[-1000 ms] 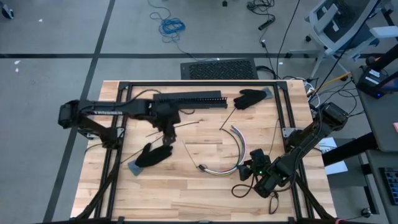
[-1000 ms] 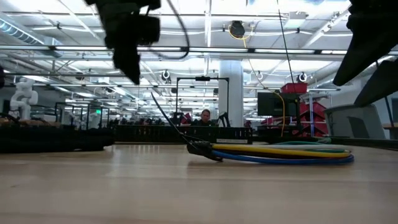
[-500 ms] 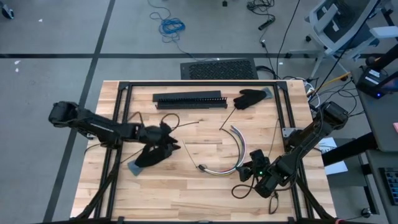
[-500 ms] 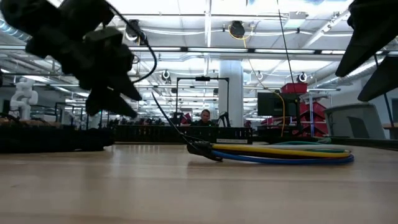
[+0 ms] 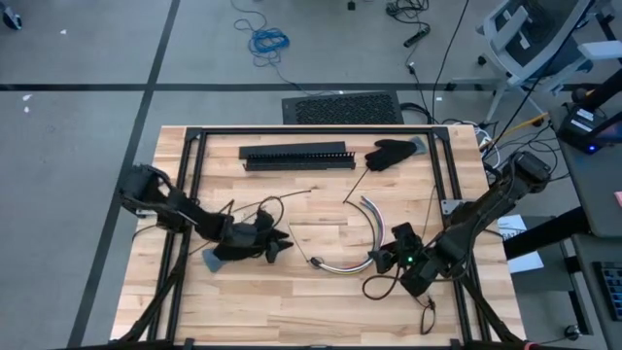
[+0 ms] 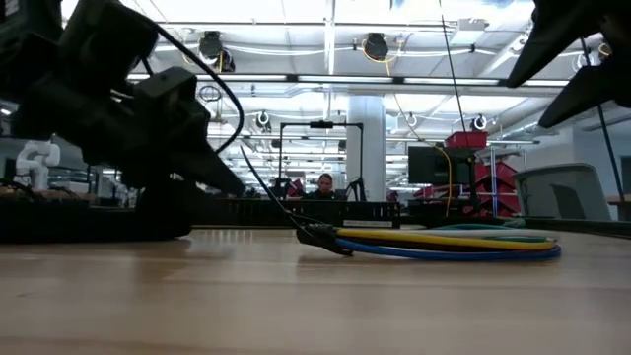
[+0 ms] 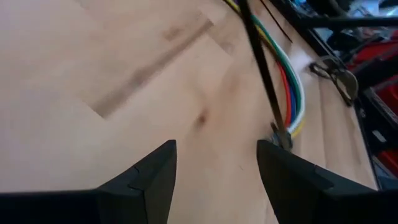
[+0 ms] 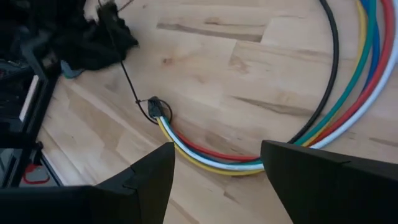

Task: Ziptie cables
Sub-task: Wrap the cable wires using a zip tie

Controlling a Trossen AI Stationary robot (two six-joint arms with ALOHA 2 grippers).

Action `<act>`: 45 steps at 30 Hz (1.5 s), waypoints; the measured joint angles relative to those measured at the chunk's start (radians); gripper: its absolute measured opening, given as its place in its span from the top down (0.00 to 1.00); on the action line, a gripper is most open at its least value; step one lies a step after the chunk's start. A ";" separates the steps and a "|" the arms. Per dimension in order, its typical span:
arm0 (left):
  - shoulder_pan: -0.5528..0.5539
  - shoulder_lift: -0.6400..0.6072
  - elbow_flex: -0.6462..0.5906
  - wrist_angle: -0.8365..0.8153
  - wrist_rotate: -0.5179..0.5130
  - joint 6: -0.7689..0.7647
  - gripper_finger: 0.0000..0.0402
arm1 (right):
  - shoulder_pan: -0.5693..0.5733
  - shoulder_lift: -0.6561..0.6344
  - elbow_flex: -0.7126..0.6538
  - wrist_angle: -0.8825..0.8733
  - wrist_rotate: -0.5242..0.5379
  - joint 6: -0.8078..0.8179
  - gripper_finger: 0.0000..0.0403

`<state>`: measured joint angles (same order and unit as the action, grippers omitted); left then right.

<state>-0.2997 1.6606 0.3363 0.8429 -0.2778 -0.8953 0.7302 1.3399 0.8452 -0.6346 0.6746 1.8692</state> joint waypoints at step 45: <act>-0.046 0.181 0.111 0.297 -0.094 0.099 0.46 | -0.025 -0.018 0.000 -0.033 -0.053 -0.053 0.42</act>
<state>-0.3454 1.8412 0.4469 1.1403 -0.3717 -0.7966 0.7055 1.3216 0.8452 -0.6674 0.6220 1.8160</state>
